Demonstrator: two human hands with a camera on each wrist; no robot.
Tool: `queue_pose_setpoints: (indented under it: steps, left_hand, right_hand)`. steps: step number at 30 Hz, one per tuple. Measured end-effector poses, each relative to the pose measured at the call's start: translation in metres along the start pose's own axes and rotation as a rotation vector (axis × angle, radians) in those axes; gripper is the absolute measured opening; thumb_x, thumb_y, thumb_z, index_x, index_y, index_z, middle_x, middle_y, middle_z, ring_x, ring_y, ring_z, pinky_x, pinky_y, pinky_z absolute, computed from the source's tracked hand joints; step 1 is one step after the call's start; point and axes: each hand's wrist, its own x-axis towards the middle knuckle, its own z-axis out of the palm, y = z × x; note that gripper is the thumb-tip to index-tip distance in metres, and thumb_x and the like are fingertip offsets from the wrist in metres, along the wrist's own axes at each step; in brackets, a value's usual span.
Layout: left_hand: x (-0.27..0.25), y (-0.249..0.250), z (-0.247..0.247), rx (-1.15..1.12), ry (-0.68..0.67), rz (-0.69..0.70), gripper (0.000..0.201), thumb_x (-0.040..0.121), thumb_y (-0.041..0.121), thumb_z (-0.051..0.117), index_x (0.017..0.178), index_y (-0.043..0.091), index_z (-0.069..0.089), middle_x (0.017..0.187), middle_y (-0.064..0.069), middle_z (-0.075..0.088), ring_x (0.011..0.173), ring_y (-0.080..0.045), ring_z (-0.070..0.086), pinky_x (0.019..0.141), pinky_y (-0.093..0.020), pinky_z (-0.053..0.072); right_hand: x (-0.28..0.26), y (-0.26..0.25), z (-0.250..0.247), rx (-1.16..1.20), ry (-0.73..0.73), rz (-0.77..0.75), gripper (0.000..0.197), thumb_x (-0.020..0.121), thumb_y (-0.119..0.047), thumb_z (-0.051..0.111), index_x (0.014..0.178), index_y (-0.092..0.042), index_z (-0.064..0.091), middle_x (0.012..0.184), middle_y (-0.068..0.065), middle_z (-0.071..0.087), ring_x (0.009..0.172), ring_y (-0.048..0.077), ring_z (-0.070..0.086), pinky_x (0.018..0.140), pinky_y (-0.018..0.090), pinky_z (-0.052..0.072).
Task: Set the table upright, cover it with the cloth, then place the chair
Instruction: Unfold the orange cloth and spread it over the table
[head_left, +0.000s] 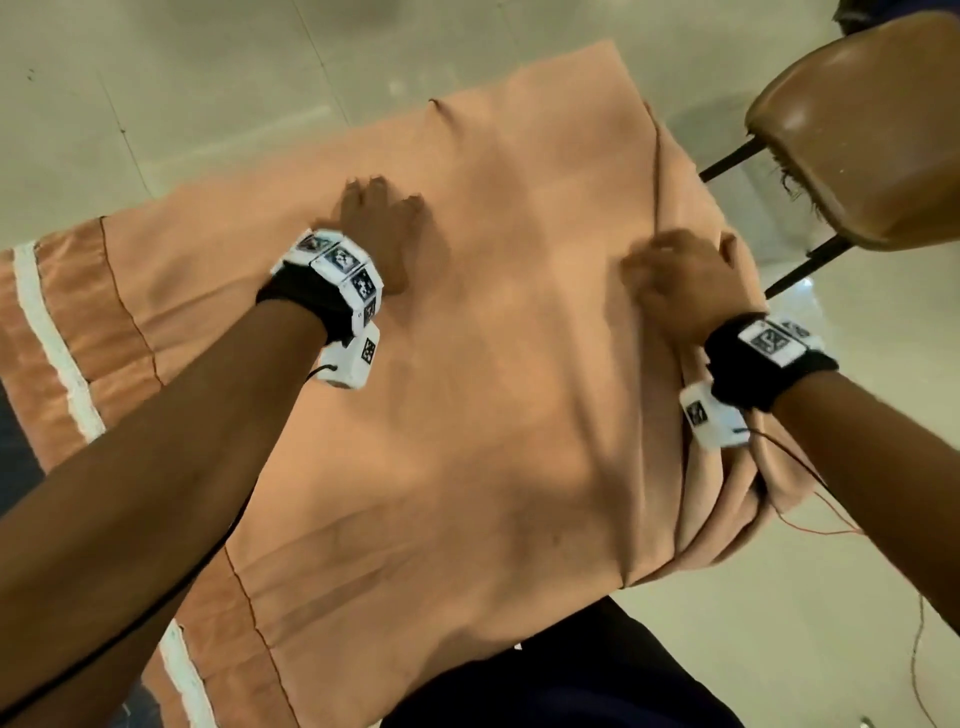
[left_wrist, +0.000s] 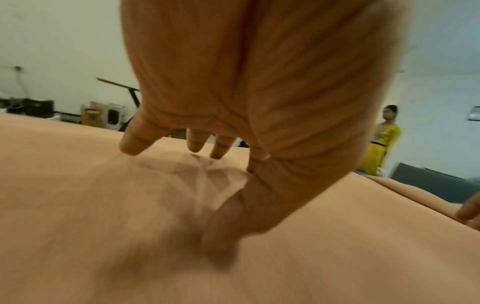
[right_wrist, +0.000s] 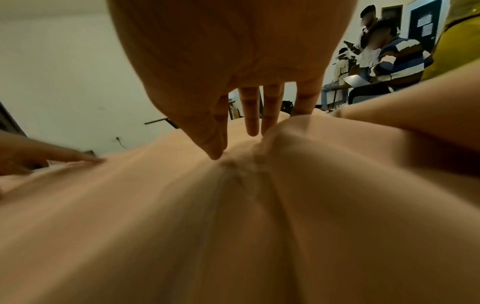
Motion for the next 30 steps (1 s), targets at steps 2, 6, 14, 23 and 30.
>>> queue_pose_setpoints:
  steps: [2, 6, 14, 23, 30]
  left_hand:
    - [-0.018, 0.015, 0.018, 0.020, 0.136, 0.065, 0.064, 0.082, 0.030, 0.059, 0.142, 0.030, 0.036, 0.152, -0.012, 0.026, 0.144, -0.039, 0.019, 0.101, -0.065, 0.037]
    - [-0.079, 0.071, 0.066, -0.122, 0.015, 0.197, 0.075, 0.079, 0.038, 0.064, 0.146, 0.029, 0.033, 0.160, -0.010, 0.013, 0.147, -0.036, 0.009, 0.111, -0.063, 0.023]
    - [-0.166, 0.195, 0.124, -0.153, -0.073, 0.256, 0.091, 0.083, 0.051, 0.061, 0.153, 0.025, 0.010, 0.163, -0.006, -0.007, 0.150, -0.029, -0.011, 0.112, -0.069, 0.009]
    - [-0.156, 0.214, 0.134, -0.206, -0.082, 0.118, 0.113, 0.071, 0.052, 0.073, 0.153, 0.037, -0.003, 0.162, 0.006, -0.017, 0.149, -0.027, -0.016, 0.109, -0.074, 0.005]
    - [-0.155, 0.224, 0.135, -0.179, -0.094, 0.056, 0.128, 0.065, 0.050, 0.080, 0.150, 0.043, -0.015, 0.161, 0.006, -0.023, 0.148, -0.028, -0.020, 0.107, -0.076, 0.003]
  right_hand:
    - [-0.050, 0.019, 0.021, -0.043, 0.078, 0.009, 0.040, 0.099, -0.048, 0.042, 0.124, -0.030, 0.067, 0.130, 0.009, 0.058, 0.121, 0.037, 0.052, 0.113, 0.054, 0.029]
    - [-0.134, 0.059, 0.046, 0.007, 0.107, 0.203, 0.056, 0.089, -0.045, 0.054, 0.142, -0.027, 0.052, 0.138, 0.016, 0.048, 0.118, 0.045, 0.049, 0.093, 0.057, 0.049]
    - [-0.217, 0.106, 0.069, 0.255, 0.206, 0.475, 0.093, 0.073, -0.075, 0.057, 0.148, -0.024, 0.038, 0.136, 0.020, 0.054, 0.122, 0.040, 0.051, 0.095, 0.055, 0.046]
    - [-0.234, 0.164, 0.091, 0.602, 0.062, 0.545, 0.072, 0.087, -0.056, 0.066, 0.147, -0.025, 0.040, 0.127, 0.013, 0.058, 0.115, 0.036, 0.059, 0.096, 0.049, 0.049]
    - [-0.234, 0.214, 0.081, 0.642, -0.096, 0.289, 0.046, 0.094, -0.047, 0.057, 0.130, -0.020, 0.051, 0.106, 0.003, 0.065, 0.096, 0.026, 0.060, 0.080, 0.038, 0.046]
